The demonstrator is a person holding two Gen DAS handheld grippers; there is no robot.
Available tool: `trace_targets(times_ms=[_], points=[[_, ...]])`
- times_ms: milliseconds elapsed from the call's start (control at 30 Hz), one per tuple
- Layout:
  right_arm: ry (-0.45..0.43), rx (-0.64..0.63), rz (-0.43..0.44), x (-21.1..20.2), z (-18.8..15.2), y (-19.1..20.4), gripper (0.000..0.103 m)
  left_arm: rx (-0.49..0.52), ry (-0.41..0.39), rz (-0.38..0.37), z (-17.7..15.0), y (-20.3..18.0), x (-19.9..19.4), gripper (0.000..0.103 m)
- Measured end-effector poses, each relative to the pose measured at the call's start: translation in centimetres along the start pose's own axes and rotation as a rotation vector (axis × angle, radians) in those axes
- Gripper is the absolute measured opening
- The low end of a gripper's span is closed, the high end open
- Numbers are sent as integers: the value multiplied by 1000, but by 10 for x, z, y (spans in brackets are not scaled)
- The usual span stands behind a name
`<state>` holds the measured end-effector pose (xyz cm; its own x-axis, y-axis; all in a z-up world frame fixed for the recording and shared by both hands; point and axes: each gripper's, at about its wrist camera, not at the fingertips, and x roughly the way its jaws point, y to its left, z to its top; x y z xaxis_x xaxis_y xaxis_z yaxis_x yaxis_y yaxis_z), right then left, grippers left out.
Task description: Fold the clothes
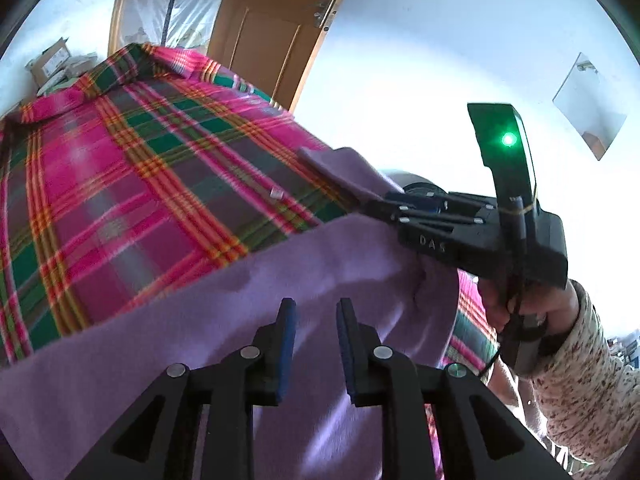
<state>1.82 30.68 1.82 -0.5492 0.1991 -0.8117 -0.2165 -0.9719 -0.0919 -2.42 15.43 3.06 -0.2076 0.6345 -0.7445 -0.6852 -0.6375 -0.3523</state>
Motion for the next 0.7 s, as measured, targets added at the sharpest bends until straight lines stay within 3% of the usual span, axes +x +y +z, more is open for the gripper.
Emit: trace_targets(times_ms=[33,133,567,700], points=[[4,4,-3,1,0,-2,9,7,2,3,4,-1,3,21],[-19,30,-3,-4,-1,-12,5,23,17,4,17,-5,12,21],[-117,334,77,-35,-36,-90,3,72,59,-55,55,-26,46,23],[-138,424,101,-41,-53,-112,3,101,105,-64,59,-35,61,23]])
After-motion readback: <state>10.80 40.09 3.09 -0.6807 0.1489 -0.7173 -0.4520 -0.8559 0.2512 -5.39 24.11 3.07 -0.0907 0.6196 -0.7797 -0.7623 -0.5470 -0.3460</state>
